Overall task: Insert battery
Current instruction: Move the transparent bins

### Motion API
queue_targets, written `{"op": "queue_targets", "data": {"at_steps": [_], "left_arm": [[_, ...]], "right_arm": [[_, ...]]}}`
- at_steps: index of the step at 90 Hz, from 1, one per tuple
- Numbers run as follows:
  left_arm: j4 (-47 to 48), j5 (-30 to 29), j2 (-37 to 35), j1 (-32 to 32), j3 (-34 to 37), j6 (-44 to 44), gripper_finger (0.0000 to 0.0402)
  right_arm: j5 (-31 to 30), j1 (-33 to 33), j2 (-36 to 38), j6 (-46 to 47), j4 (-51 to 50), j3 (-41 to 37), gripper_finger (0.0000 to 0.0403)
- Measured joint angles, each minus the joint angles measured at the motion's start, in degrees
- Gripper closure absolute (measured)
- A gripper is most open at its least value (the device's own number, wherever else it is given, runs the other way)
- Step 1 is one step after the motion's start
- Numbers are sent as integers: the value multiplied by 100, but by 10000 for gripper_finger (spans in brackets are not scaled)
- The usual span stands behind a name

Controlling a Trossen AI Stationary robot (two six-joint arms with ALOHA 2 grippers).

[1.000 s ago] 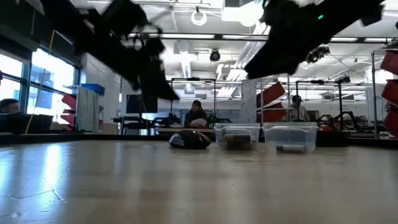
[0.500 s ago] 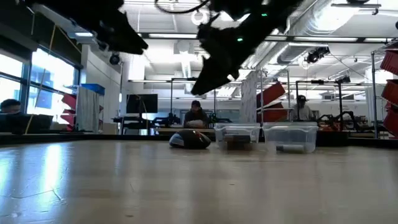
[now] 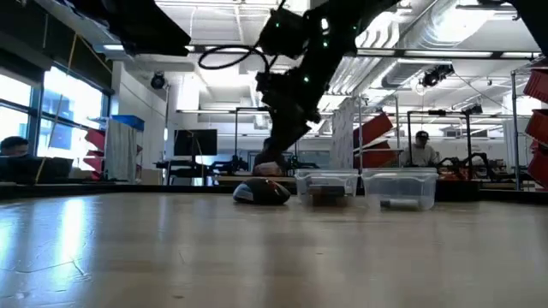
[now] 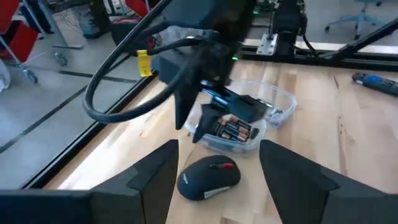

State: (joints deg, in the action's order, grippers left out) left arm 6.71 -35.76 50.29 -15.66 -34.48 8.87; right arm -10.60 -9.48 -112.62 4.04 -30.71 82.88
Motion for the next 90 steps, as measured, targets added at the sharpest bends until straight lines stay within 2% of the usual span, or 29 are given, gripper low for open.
{"op": "queue_targets", "data": {"at_steps": [30, 50, 90], "left_arm": [[-40, -78, 1, -279, 0, 3, 196], [17, -98, 3, -321, 0, 2, 196], [357, -161, 1, -518, 2, 414, 196]], "right_arm": [[48, 65, -178, 286, -113, -196, 265], [43, 214, -161, 653, -690, -188, 265], [60, 1608, 1, 1654, -2949, -197, 265]]}}
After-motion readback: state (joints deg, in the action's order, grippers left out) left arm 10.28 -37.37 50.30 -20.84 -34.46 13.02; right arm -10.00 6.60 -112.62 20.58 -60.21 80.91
